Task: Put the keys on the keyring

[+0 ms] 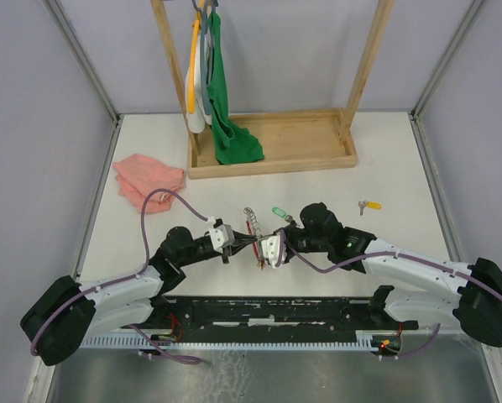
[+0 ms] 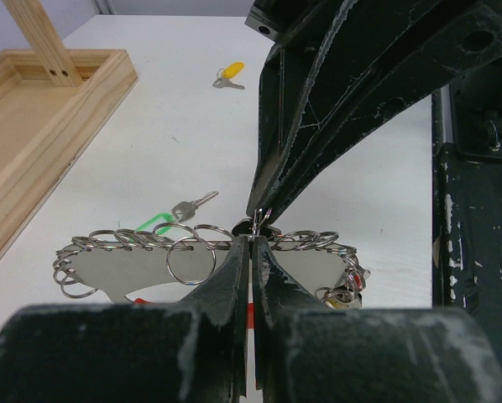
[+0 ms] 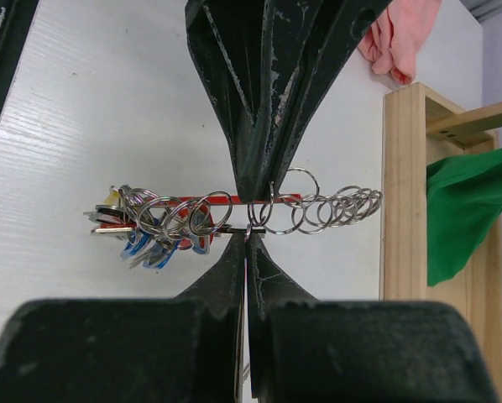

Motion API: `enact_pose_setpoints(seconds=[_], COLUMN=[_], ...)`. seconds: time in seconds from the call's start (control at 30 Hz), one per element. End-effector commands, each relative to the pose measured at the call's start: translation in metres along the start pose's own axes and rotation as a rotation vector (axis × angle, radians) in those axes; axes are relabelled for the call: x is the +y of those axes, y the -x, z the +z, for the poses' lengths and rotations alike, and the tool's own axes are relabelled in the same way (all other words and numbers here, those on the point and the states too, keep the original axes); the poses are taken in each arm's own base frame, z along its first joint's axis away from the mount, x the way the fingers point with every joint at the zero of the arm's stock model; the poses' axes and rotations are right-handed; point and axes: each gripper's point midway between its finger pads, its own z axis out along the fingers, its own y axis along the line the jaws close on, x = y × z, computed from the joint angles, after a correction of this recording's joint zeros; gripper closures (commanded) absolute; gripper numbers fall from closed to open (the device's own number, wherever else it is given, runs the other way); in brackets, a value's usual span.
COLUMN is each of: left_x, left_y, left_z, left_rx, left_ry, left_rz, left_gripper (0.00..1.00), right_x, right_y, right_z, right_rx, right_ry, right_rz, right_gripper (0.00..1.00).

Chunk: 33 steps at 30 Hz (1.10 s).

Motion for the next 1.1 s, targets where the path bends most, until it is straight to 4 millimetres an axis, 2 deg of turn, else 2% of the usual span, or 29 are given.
enact_pose_setpoints(seconds=[0.0,0.13,0.27,0.47,0.83,1.07], left_x=[0.015,0.015,0.014,0.012,0.006,-0.002], left_y=[0.063,0.06,0.047,0.026,0.008,0.014], left_z=[-0.004,-0.005,-0.001,0.001,0.008,0.019], left_rx=[-0.254,-0.279,-0.251,-0.177,-0.053,-0.039], left_ry=[0.093,0.103,0.095,0.084,0.002,-0.107], left_rz=[-0.015,-0.035,-0.04,-0.018,0.065,0.119], left_gripper=[0.97,0.97,0.97,0.86,0.74,0.68], right_x=[0.002,-0.005,-0.015,-0.03,-0.025,-0.025], right_y=[-0.005,-0.009,-0.004,0.005,0.01,0.011], right_z=[0.003,0.004,0.0,-0.012,-0.017,-0.018], right_rx=[0.027,0.047,0.063,0.093,0.108,0.117], right_ry=[0.0,-0.033,-0.036,-0.044,0.035,0.054], right_rz=[-0.024,-0.051,-0.096,-0.194,-0.238,-0.245], right_gripper=[0.99,0.99,0.99,0.99,0.99,0.99])
